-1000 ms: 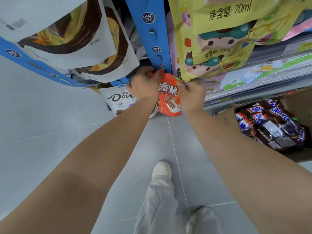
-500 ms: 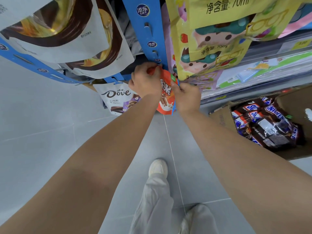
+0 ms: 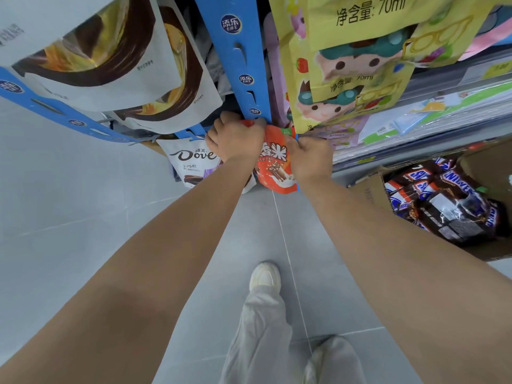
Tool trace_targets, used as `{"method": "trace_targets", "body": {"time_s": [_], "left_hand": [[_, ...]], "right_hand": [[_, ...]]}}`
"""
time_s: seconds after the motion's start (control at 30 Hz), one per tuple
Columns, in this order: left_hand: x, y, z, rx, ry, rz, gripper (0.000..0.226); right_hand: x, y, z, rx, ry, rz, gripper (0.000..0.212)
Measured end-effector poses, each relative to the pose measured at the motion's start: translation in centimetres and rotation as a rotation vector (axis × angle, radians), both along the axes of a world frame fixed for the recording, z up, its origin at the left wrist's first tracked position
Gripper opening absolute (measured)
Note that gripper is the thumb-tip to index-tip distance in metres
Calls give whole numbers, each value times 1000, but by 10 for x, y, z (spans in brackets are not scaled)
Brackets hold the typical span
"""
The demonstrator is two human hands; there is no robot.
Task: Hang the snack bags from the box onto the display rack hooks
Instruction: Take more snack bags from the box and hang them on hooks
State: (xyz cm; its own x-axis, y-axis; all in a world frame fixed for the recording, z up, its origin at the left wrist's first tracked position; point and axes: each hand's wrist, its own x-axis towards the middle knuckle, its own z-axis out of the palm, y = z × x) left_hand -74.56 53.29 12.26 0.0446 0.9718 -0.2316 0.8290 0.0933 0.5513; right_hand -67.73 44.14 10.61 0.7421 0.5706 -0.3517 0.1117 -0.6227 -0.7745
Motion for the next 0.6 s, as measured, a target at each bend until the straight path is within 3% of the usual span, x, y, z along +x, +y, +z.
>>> {"method": "trace_targets", "body": {"time_s": [0.17, 0.27, 0.33, 0.43, 0.5, 0.6], "left_hand": [[-17, -11, -5, 142, 66, -153, 66], [-26, -27, 6, 138, 91, -89, 63], [-27, -40, 18, 57, 168, -52, 58], [-24, -63, 40, -198, 294, -120, 71], [-15, -75, 59, -349, 259, -158, 73], [14, -98, 101, -429, 165, -319, 42]], "right_hand": [[9, -2, -2, -153, 89, 79, 32], [15, -9, 10, -196, 166, 108, 29], [19, -18, 25, -212, 232, 143, 30], [31, -43, 60, -225, 272, 179, 31], [42, -65, 89, -212, 333, 172, 32], [64, -104, 136, -197, 344, 158, 32]]}}
